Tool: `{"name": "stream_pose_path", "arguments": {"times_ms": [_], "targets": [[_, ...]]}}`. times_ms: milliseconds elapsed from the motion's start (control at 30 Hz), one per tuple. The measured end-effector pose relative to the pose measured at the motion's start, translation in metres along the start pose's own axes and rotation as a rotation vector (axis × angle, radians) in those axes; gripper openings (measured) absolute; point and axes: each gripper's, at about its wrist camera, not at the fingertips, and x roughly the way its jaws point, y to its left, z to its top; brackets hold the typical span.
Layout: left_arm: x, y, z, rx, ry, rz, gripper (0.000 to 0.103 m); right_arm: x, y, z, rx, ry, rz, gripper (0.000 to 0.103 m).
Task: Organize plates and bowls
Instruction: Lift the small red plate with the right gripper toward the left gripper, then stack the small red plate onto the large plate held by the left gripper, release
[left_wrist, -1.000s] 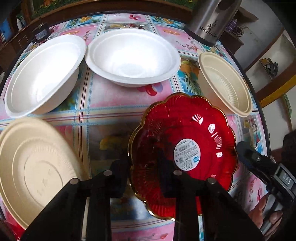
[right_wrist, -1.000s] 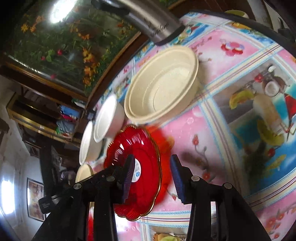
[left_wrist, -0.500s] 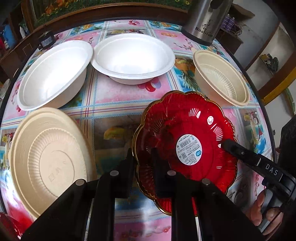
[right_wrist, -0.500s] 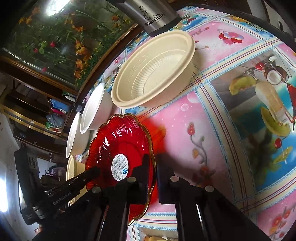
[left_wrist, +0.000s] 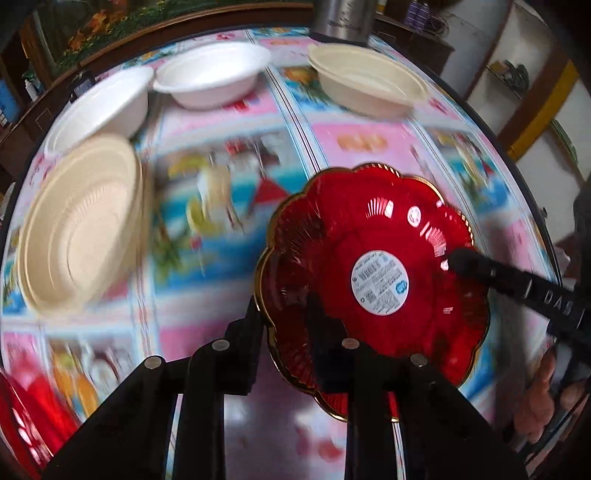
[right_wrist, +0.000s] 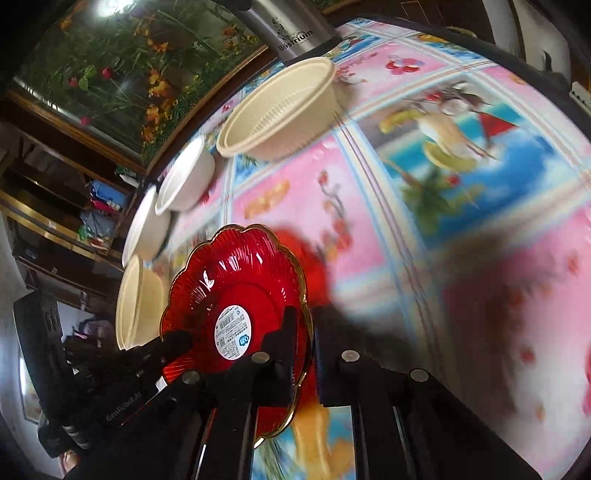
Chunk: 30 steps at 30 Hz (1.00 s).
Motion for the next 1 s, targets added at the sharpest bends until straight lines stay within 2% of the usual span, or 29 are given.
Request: {"name": "stream_pose_path", "arguments": {"times_ms": [167, 400, 600, 767, 900, 1000], "targets": [[-0.019, -0.006, -0.042, 0.010, -0.031, 0.018, 0.023, -0.017, 0.003, -0.035, -0.054, 0.022, -0.025, 0.009], [-0.044, 0.007, -0.098, -0.007, -0.076, 0.035, 0.024, -0.029, 0.015, -0.083, -0.092, 0.050, -0.001, 0.009], [-0.062, 0.033, -0.126, -0.066, -0.099, 0.046, 0.023, -0.032, 0.038, -0.116, -0.129, 0.073, 0.018, 0.009], [-0.105, 0.066, -0.144, -0.138, -0.203, 0.081, 0.023, -0.043, 0.083, -0.132, -0.212, 0.063, 0.063, 0.008], [-0.146, 0.104, -0.154, -0.215, -0.311, 0.131, 0.023, -0.058, 0.137, -0.139, -0.306, 0.030, 0.126, 0.008], [-0.169, 0.139, -0.164, -0.290, -0.363, 0.182, 0.023, -0.060, 0.185, -0.146, -0.385, 0.013, 0.176, 0.008]]}}
